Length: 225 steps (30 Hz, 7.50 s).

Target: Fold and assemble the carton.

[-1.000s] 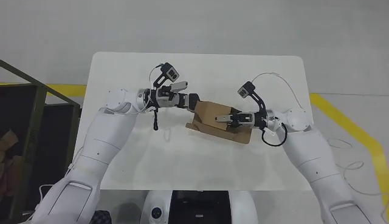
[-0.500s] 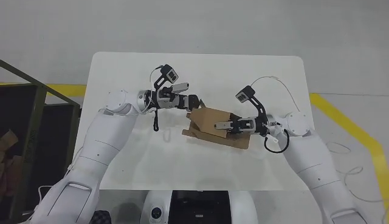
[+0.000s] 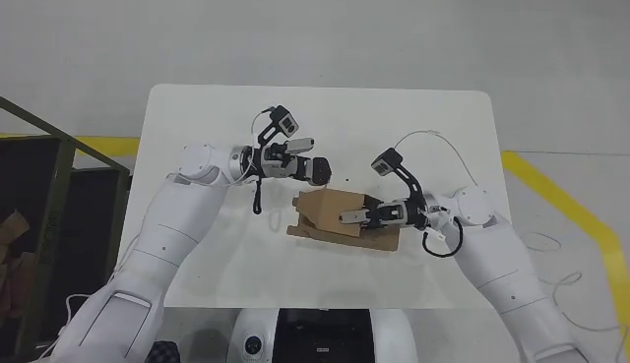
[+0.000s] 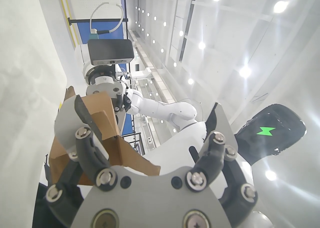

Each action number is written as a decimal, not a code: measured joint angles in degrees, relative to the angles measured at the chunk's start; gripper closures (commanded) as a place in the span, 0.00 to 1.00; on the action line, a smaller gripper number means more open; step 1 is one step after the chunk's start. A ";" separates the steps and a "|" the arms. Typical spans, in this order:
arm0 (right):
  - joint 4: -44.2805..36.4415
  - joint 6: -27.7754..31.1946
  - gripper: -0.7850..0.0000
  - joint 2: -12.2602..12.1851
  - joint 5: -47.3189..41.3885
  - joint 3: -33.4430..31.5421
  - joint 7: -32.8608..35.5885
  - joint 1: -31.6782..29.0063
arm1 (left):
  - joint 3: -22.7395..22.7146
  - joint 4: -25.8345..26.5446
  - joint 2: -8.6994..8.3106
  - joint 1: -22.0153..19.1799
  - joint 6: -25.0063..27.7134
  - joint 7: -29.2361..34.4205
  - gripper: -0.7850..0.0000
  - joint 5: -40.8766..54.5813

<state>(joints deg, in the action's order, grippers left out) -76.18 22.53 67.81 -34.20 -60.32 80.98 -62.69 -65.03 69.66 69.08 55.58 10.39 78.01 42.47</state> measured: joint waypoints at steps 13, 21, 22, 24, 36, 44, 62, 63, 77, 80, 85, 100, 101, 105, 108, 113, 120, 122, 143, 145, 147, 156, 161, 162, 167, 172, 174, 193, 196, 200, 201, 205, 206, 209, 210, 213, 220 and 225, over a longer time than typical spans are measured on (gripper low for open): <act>2.35 0.41 1.00 0.02 -0.37 0.10 -2.01 1.15 | 0.25 -2.33 0.27 -1.29 1.02 0.51 0.00 1.59; 3.71 0.49 1.00 -0.26 -0.98 -1.26 -4.13 0.74 | -1.12 -1.41 -0.23 0.36 0.97 0.33 0.00 1.11; 3.75 0.43 1.00 -0.24 -1.00 -1.21 -4.38 0.75 | -1.06 -1.36 -0.24 0.48 0.87 0.23 0.00 0.98; 3.88 0.38 1.00 -0.20 -1.08 -1.14 -4.89 0.80 | -0.90 -1.19 -0.23 0.61 0.74 0.18 0.00 0.97; 6.03 1.43 1.00 -0.29 -2.33 -3.15 -9.90 0.78 | 0.04 0.60 -0.20 1.65 0.03 0.31 0.00 0.72; 5.79 1.69 1.00 -0.52 -0.44 -4.30 -13.30 0.24 | 0.08 2.13 -0.32 2.46 -0.43 0.07 0.00 0.50; 3.02 1.25 1.00 -0.42 -1.32 -5.13 -18.20 -1.37 | 2.16 0.70 0.17 1.49 -1.06 0.21 0.00 1.16; 2.70 1.30 1.00 -0.39 -1.37 -5.03 -18.30 -1.54 | 2.21 0.60 0.19 1.41 -1.02 0.23 0.00 1.21; -1.01 0.94 1.00 -0.19 -1.94 -3.63 -17.31 -3.96 | 2.60 -0.57 0.40 0.50 -1.17 0.56 0.00 1.86; -1.50 0.64 1.00 -0.06 -1.35 -2.95 -17.40 -3.95 | 2.49 -0.49 0.40 0.36 -1.23 0.61 0.00 2.00; -1.82 0.68 1.00 0.10 -0.23 -2.25 -18.28 -3.82 | 2.81 -2.43 0.62 -0.77 -0.61 1.12 0.00 2.31; -0.70 1.39 1.00 -1.06 1.46 -7.68 -18.75 -4.13 | -0.03 -0.79 -0.09 2.09 0.59 0.25 0.00 2.89; -0.59 1.19 1.00 -1.17 1.64 -7.96 -18.03 -3.98 | -0.40 -0.66 -0.19 2.26 0.51 0.17 0.00 2.82; 0.34 0.69 1.00 -1.63 2.30 -8.78 -13.56 -3.03 | -2.20 -0.81 -0.71 2.57 -0.02 -0.08 0.00 2.21; 1.21 0.61 1.00 -1.91 2.06 -9.13 -9.86 -2.24 | -3.42 -1.30 -1.14 2.42 -0.52 0.27 0.00 1.13; 2.08 0.29 1.00 -2.30 -0.10 -9.17 -1.68 -0.85 | -4.86 -2.93 -1.71 1.82 -1.33 1.33 0.00 -0.25; -0.72 -1.66 1.00 -2.82 -1.80 -8.78 2.44 -0.40 | -3.63 -4.64 -1.50 1.54 -1.60 1.56 0.00 0.00; -2.01 -2.02 1.00 -2.96 -1.95 -8.28 2.80 -0.56 | -2.76 -4.85 -1.23 1.41 -1.59 1.74 0.00 0.74; -4.65 -0.80 1.00 -3.50 -2.80 -1.83 1.58 0.36 | 0.83 -3.73 0.19 1.36 -1.82 4.79 0.00 6.78; -4.09 -0.48 1.00 -3.49 -2.97 -1.31 1.26 0.65 | 0.89 -3.19 0.19 1.53 -1.90 4.89 0.00 6.74; -3.57 -0.24 1.00 -3.49 -3.08 -0.98 1.02 0.87 | 0.85 -2.78 0.17 1.67 -1.99 4.94 0.00 6.72; -3.04 0.19 1.00 -3.65 -3.74 0.11 0.59 1.47 | 1.38 -1.24 0.26 1.94 -2.56 5.20 0.00 6.58; -2.65 0.55 1.00 -3.75 -4.46 0.28 0.24 1.59 | 2.22 -1.47 0.54 1.42 -2.57 5.14 0.00 6.67; -2.61 0.57 1.00 -3.77 -4.56 0.34 0.21 1.62 | 2.37 -1.58 0.60 1.27 -2.54 5.16 0.00 6.72; -2.51 0.58 1.00 -3.88 -4.82 0.58 0.20 1.80 | 2.87 -2.03 0.78 0.80 -2.57 5.40 0.00 6.79; -2.24 0.72 1.00 -3.95 -5.20 0.80 0.06 2.00 | 2.81 -2.50 0.84 0.45 -2.40 5.38 0.00 6.74; -2.13 0.79 1.00 -3.96 -5.49 0.92 -0.02 2.07 | 2.62 -2.68 0.82 0.37 -2.17 5.13 0.00 6.57; -1.10 1.72 1.00 -4.61 -7.58 -0.77 -0.94 1.37 | -0.05 0.35 0.17 2.64 -1.63 4.81 0.00 7.05; 0.01 2.56 1.00 -4.70 -8.52 -1.64 -1.78 1.18 | -0.91 0.88 -0.09 3.30 -1.58 4.42 0.00 6.65; 1.28 3.82 1.00 -4.80 -10.22 -3.15 -3.04 0.77 | -1.48 1.31 -0.32 4.14 -2.04 4.08 0.00 6.36; 1.60 4.10 1.00 -4.82 -10.57 -3.53 -3.33 0.71 | -1.50 1.49 -0.35 4.32 -2.20 4.08 0.00 6.31; 2.88 5.08 1.00 -4.83 -10.63 -4.45 -4.62 0.53 | -1.39 2.22 -0.39 4.67 -2.63 4.08 0.00 6.28; 3.07 5.21 1.00 -4.84 -9.78 -4.54 -5.25 0.57 | -1.35 2.39 -0.39 4.70 -2.69 4.08 0.00 6.31; 2.42 5.18 1.00 -4.81 -7.04 -4.29 -7.00 0.45 | -1.15 2.76 -0.34 4.65 -2.82 4.10 0.00 6.46; 2.14 5.09 1.00 -4.79 -6.45 -4.17 -7.49 0.34 | -1.06 2.81 -0.32 4.58 -2.83 4.10 0.00 6.45; 1.43 4.80 1.00 -4.66 -5.25 -3.65 -8.68 -0.08 | -0.68 2.73 -0.22 4.24 -2.88 4.12 0.00 6.49; 1.02 4.63 1.00 -4.41 -5.25 -2.90 -8.62 -0.60 | -0.25 1.55 -0.03 3.15 -2.05 3.66 0.00 6.24; 1.67 5.01 1.00 -4.32 -5.71 -3.15 -8.95 -0.81 | -0.56 1.31 -0.07 3.09 -1.80 3.67 0.00 6.37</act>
<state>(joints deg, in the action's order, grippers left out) -74.51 27.53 63.49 -39.91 -63.47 72.03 -63.50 -65.59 70.98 69.01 58.67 8.60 81.69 48.84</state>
